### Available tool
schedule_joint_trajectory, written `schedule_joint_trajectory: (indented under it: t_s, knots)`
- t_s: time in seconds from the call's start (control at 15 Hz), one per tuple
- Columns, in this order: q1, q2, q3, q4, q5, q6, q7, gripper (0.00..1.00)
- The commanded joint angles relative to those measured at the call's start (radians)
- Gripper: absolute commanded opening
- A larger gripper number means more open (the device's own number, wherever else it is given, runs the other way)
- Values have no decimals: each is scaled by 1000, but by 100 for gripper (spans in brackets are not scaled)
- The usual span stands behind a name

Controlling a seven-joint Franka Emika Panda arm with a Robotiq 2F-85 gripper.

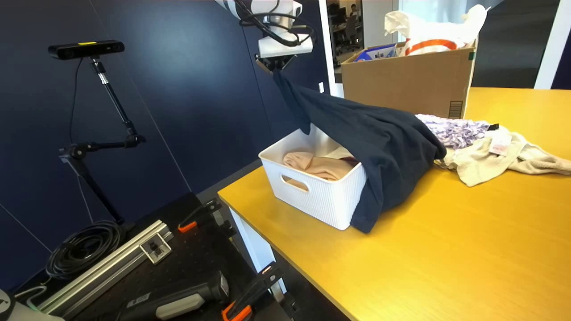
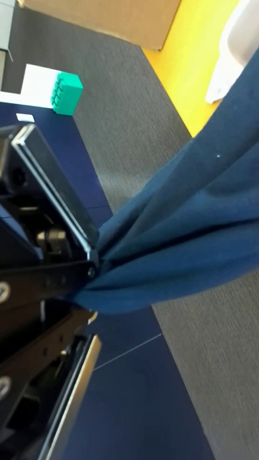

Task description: Place the dark blue clothing over the white storage container.

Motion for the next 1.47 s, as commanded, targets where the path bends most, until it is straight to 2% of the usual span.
schedule_joint_trajectory:
  t_s: [0.0,0.13,0.2,0.27,0.67,0.93,1.4]
  knots:
    - [28,107,2,99,23,-88,-57,1]
    - [40,147,1,122,15,-130,-75,1]
    - [46,161,-5,131,12,-141,-76,28]
    - [46,166,-4,133,16,-155,-75,29]
    - [28,144,0,150,44,-216,-63,71]
    - [4,77,-39,117,74,-215,17,99]
    - [-82,-104,-162,-37,64,-196,144,100]
